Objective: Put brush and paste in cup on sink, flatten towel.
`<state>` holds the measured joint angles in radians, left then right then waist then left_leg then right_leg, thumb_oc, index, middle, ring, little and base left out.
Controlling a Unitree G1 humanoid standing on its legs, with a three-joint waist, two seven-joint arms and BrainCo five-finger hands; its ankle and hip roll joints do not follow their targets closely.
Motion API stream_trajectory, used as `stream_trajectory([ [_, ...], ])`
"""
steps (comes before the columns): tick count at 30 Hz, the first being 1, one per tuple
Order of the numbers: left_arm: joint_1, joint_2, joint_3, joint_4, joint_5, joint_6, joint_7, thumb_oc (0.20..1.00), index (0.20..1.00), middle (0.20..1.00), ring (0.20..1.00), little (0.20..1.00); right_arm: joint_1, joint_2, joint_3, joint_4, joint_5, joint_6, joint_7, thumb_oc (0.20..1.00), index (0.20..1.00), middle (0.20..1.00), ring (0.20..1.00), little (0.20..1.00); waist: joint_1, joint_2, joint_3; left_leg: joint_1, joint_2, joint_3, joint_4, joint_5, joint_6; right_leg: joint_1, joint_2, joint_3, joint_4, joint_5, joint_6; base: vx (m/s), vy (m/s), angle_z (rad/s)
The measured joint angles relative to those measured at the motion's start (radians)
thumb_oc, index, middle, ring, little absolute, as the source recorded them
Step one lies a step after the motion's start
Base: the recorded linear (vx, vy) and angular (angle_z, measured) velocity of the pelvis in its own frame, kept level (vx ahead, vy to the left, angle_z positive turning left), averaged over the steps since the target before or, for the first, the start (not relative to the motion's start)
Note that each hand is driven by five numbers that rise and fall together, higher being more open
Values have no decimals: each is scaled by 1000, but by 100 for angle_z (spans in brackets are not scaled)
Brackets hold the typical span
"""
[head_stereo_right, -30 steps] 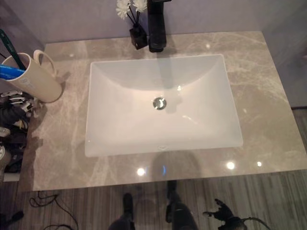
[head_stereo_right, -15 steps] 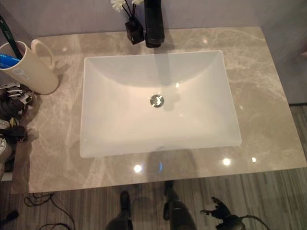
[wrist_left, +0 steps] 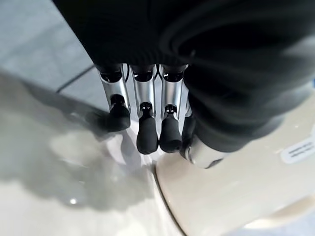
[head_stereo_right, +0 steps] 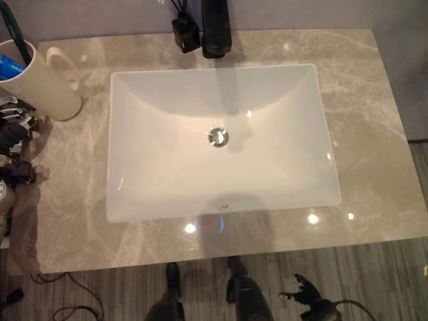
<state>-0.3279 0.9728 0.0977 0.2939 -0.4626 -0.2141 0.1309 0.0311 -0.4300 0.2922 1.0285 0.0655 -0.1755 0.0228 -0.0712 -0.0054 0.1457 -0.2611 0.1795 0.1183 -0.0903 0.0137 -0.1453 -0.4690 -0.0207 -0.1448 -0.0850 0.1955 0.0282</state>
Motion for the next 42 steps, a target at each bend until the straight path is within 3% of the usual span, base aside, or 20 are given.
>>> stream_trajectory([
  [5, 13, -6, 4, -35, 11, 2, 4, 200, 200, 200, 200, 200, 0, 7, 0, 2, 0, 1, 0, 1000, 1000, 1000, 1000, 1000, -22, 2, 2, 8, 2, 7, -1, 0, 0, 1, 4, 9, 0, 7, -9, 20, -2, -8],
  [7, 61, -53, 15, -45, 12, 1, -1, 200, 200, 200, 200, 200, 3, 7, -4, 5, -1, 2, 0, 1000, 1000, 1000, 1000, 1000, -24, 15, 9, 46, 3, 7, -2, 0, 0, 39, 5, 10, 0, 10, -12, 17, 1, -2],
  [9, 267, -125, 87, -181, 50, 1, -29, 200, 200, 200, 200, 200, 8, 7, -45, 11, -1, 2, -1, 1000, 1000, 1000, 1000, 1000, -9, 38, 4, 72, 3, 2, -6, -10, 3, 67, 3, 7, 0, -6, -3, -1, 13, 3],
  [11, 363, -145, 117, -187, 54, 4, -39, 200, 200, 200, 200, 200, 5, 5, -46, 12, -2, 3, 1, 1000, 1000, 1000, 1000, 1000, 12, 61, -13, 68, 3, -1, -6, -11, 5, 68, 1, 2, 0, -5, -2, -17, 30, 8],
  [13, 436, -231, 176, -177, 78, 4, -49, 200, 200, 200, 200, 200, 16, -6, -48, 10, -2, 3, 2, 1000, 1000, 1000, 1000, 1000, 7, 88, -39, 69, 2, -2, -6, -13, 8, 73, 0, 0, 0, -7, -3, -25, 20, 5],
  [15, 439, -246, 160, -188, 82, 11, -60, 200, 200, 200, 200, 200, 25, -6, -46, 20, -2, 2, 3, 1000, 1000, 1000, 1000, 1000, 22, 97, -50, 70, 1, -7, -5, -12, 7, 75, -1, -4, 0, -8, -3, -29, 16, 7],
  [20, 378, -233, 121, -190, 89, 21, -72, 200, 200, 200, 200, 200, 28, -7, -46, 47, -2, 2, 2, 1000, 1000, 1000, 1000, 1000, 23, 76, -62, 64, -1, -15, -5, -10, 6, 69, -3, -5, 0, -5, -1, -39, 11, 1],
  [23, 368, -232, 115, -236, 87, 20, -75, 200, 200, 200, 200, 200, 29, -6, -46, 52, -2, 2, 2, 1000, 1000, 1000, 1000, 1000, 6, 61, -73, 47, -2, -13, -5, -9, 6, 49, -3, -3, 0, -2, -1, -24, 5, 0],
  [31, 308, -232, 40, -274, 78, 13, -115, 200, 200, 200, 200, 200, 34, -6, -46, 56, -2, 3, 2, 1000, 1000, 1000, 1000, 1000, 0, 61, -73, 50, -3, 1, -1, -5, 3, 45, -2, 7, 0, -1, -2, -4, -8, -4],
  [42, 229, -227, 16, -242, 91, 4, -90, 200, 200, 200, 200, 200, 34, -11, -57, 54, 0, 2, 0, 1000, 1000, 1000, 1000, 1000, -1, 104, -49, 11, 3, -10, -1, 1, -2, 11, 2, -1, 0, -1, -2, 1, -23, 2],
])
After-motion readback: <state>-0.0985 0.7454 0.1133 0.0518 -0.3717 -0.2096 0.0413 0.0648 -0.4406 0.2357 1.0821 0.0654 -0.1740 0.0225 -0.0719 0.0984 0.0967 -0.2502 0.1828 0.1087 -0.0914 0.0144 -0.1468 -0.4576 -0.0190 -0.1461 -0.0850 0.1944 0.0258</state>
